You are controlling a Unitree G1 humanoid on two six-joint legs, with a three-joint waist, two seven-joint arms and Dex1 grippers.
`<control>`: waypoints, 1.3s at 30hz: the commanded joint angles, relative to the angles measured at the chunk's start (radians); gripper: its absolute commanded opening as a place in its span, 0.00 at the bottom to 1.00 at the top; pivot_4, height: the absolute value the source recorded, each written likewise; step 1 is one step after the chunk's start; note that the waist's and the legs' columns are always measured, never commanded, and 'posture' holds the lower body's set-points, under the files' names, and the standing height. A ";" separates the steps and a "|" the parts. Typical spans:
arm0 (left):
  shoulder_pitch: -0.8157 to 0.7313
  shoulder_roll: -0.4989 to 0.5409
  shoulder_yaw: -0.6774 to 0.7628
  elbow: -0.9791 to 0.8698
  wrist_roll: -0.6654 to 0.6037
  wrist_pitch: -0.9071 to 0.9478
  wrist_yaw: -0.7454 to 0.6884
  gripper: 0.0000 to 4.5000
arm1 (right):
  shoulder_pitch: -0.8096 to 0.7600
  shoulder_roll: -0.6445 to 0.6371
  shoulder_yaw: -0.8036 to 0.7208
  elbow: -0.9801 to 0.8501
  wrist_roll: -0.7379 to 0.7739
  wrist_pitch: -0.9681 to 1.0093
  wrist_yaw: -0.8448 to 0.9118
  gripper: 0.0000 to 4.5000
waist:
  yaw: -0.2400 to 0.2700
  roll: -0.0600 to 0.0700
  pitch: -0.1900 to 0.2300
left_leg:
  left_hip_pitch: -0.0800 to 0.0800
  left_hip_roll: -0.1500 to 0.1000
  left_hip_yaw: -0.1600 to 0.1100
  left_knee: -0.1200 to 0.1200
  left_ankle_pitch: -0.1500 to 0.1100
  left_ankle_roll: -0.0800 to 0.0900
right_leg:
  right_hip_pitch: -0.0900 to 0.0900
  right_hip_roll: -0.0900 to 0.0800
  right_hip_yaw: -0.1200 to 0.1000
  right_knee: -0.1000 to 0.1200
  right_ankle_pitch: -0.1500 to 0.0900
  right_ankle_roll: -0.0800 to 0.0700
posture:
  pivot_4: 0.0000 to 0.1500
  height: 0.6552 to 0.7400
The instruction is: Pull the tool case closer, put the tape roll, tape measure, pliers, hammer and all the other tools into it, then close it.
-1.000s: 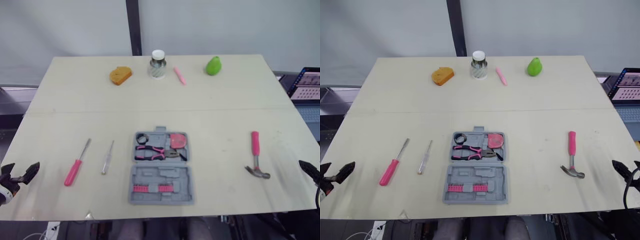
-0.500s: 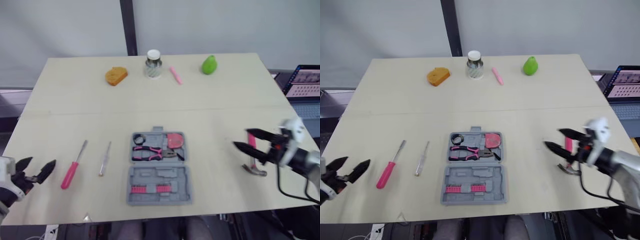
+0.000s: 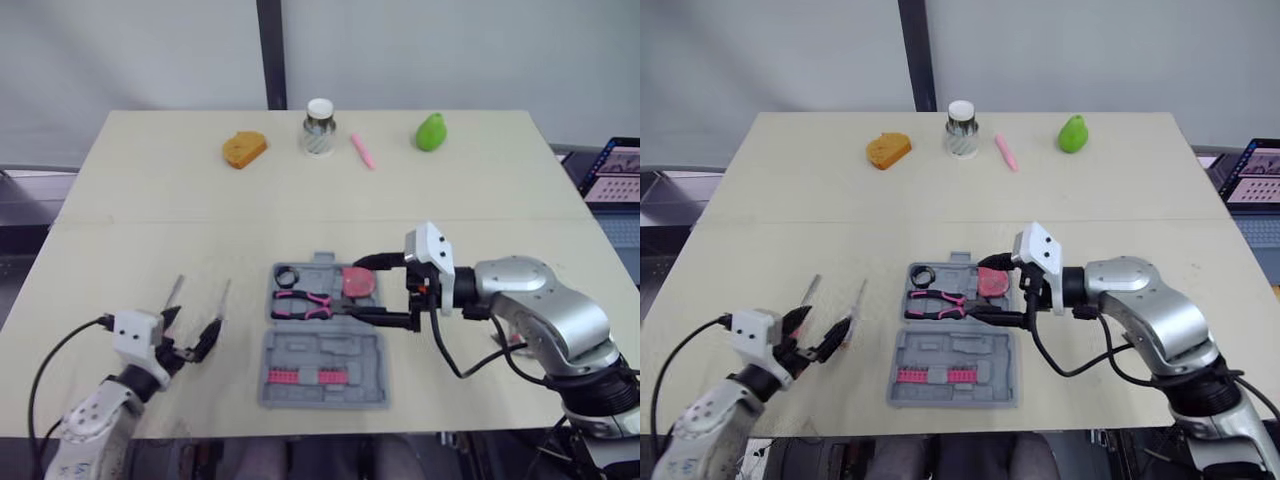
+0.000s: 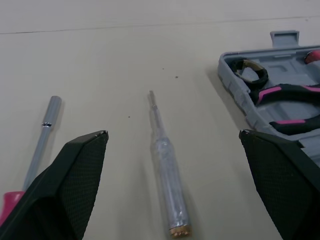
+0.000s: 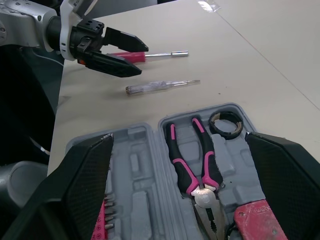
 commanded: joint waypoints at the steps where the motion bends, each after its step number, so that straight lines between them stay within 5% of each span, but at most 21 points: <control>1: 0.001 -0.046 -0.054 -0.069 0.052 0.030 0.101 1.00 | -0.021 0.004 0.002 -0.024 -0.009 -0.014 0.018 0.99 | 0.000 0.000 0.000 | 0.000 0.000 0.000 0.000 0.000 0.000 | 0.000 0.000 0.000 0.000 0.000 0.000 | 1.00 1.00; 11: -0.072 -0.094 -0.112 -0.001 0.124 0.114 0.223 1.00 | -0.020 0.007 0.004 -0.049 -0.005 0.015 0.009 0.99 | 0.001 0.000 0.000 | 0.000 0.000 0.000 0.002 0.000 0.000 | 0.000 0.000 0.000 0.001 0.000 0.000 | 1.00 1.00; 33: -0.164 -0.092 -0.173 0.164 0.187 0.179 0.245 1.00 | -0.007 0.004 -0.039 -0.084 0.020 0.059 -0.009 0.99 | 0.004 0.000 0.000 | 0.000 0.000 0.000 0.002 0.000 0.000 | 0.000 0.000 0.000 0.001 0.000 0.000 | 1.00 1.00; 36: -0.155 -0.095 -0.175 0.166 0.191 0.178 0.245 0.83 | -0.007 0.002 -0.043 -0.083 0.021 0.060 -0.009 1.00 | 0.004 0.000 0.000 | 0.000 0.000 0.000 0.002 0.000 0.000 | 0.000 0.000 0.000 0.001 0.000 0.000 | 1.00 1.00; 39: -0.145 -0.098 -0.169 0.166 0.192 0.179 0.246 0.49 | -0.005 0.001 -0.046 -0.085 0.022 0.061 -0.008 1.00 | 0.005 0.000 0.000 | 0.000 -0.001 -0.001 0.002 0.000 0.000 | 0.000 0.000 0.000 0.001 0.000 0.000 | 1.00 1.00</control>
